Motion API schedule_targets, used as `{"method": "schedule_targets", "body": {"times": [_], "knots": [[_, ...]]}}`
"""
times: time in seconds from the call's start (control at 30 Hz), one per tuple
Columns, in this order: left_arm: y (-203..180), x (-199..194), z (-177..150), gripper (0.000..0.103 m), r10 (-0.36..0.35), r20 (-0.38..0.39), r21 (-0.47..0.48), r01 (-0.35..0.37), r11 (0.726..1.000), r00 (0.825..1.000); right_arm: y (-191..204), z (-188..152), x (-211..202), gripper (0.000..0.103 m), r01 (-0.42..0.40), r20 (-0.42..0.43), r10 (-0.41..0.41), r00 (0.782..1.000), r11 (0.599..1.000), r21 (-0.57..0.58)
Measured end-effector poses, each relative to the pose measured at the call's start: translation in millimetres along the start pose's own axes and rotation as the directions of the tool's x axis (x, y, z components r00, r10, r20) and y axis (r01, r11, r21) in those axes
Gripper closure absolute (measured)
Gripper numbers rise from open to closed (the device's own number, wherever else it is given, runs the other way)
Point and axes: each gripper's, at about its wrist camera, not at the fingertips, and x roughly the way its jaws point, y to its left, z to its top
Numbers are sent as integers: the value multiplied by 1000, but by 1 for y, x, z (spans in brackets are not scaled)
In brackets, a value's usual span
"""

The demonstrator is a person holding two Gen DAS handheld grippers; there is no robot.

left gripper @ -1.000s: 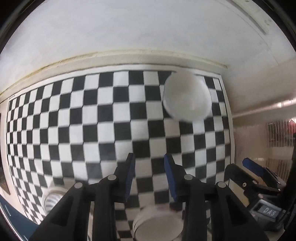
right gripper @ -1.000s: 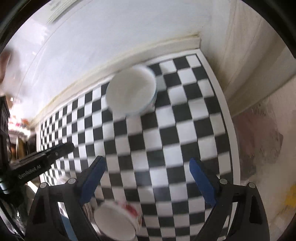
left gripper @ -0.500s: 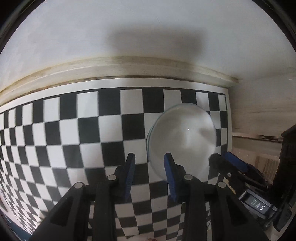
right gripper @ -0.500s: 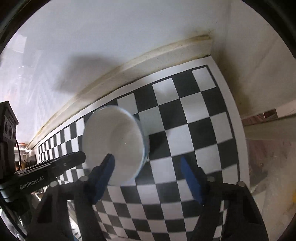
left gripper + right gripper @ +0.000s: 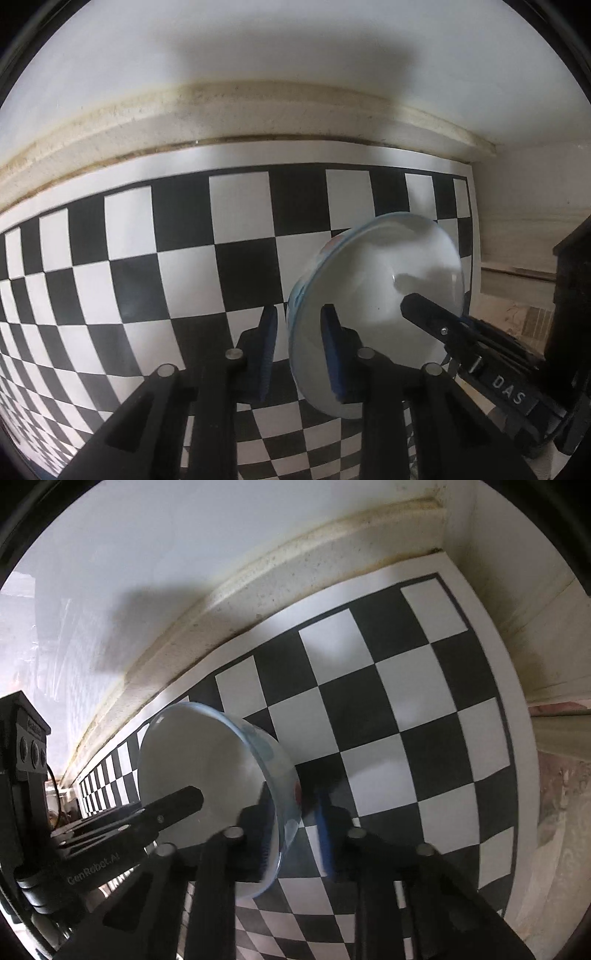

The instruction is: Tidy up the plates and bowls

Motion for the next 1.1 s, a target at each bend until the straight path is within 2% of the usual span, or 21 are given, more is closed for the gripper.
{"method": "schedule_targets", "body": {"times": [0.13, 0.23, 0.7, 1.1], "knots": [[5, 1, 1, 83, -41, -1, -18, 41, 999, 999, 6, -2, 1, 91, 23, 11, -22, 1000, 999, -27], [1, -2, -1, 83, -14, 11, -7, 14, 1000, 1000, 10, -5, 2, 91, 20, 8, -20, 1000, 999, -37], [-10, -32, -18, 83, -11, 62, 20, 10, 1000, 998, 29, -25, -22, 92, 1, 34, 0, 999, 999, -51], [-18, -88, -69, 83, -10, 146, 71, 0, 997, 989, 56, -73, -70, 92, -14, 89, 21, 996, 996, -85]]}}
